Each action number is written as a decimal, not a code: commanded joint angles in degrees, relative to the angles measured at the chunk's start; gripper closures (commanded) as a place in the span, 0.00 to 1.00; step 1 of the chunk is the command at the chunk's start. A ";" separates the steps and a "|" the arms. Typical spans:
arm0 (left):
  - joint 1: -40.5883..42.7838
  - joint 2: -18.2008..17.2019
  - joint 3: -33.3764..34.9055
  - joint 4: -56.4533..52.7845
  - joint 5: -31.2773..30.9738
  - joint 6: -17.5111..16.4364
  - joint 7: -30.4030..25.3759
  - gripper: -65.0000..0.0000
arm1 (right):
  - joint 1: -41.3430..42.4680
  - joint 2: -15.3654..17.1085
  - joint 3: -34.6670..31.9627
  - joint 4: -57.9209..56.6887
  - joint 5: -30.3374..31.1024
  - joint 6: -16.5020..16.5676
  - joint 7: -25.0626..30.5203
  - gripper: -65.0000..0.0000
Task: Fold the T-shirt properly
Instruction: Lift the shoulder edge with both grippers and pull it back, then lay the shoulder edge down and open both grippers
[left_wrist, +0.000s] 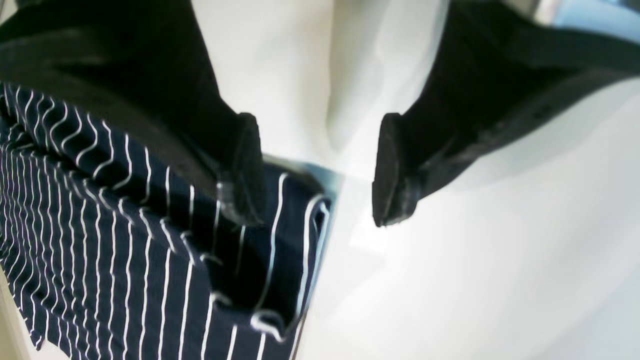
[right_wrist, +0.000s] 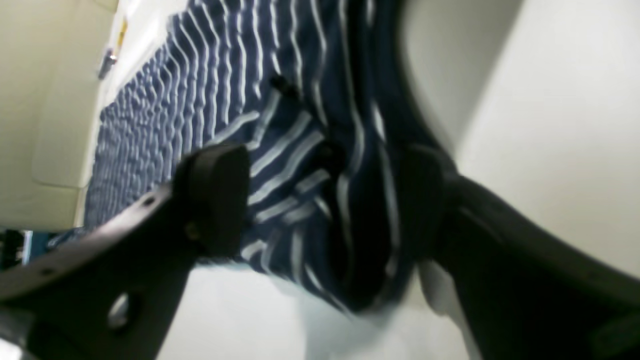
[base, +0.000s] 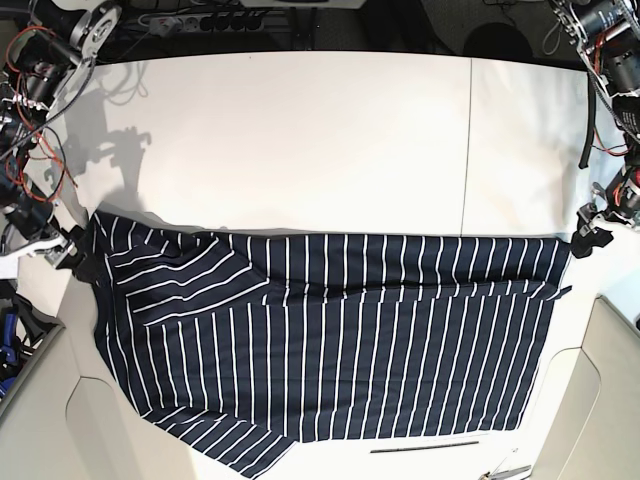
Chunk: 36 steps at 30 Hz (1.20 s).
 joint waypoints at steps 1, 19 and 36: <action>-0.94 -0.55 -0.07 0.68 -1.03 -0.39 -1.29 0.42 | 0.00 1.09 0.15 1.01 0.90 0.07 1.90 0.30; -1.31 4.59 8.00 0.66 6.10 2.93 -9.03 0.42 | -3.23 -0.31 -5.62 -7.19 1.07 0.46 7.91 0.30; -1.73 3.61 8.90 1.36 8.50 -2.21 -9.81 1.00 | -3.23 -3.15 -5.42 -3.15 1.29 1.33 6.05 1.00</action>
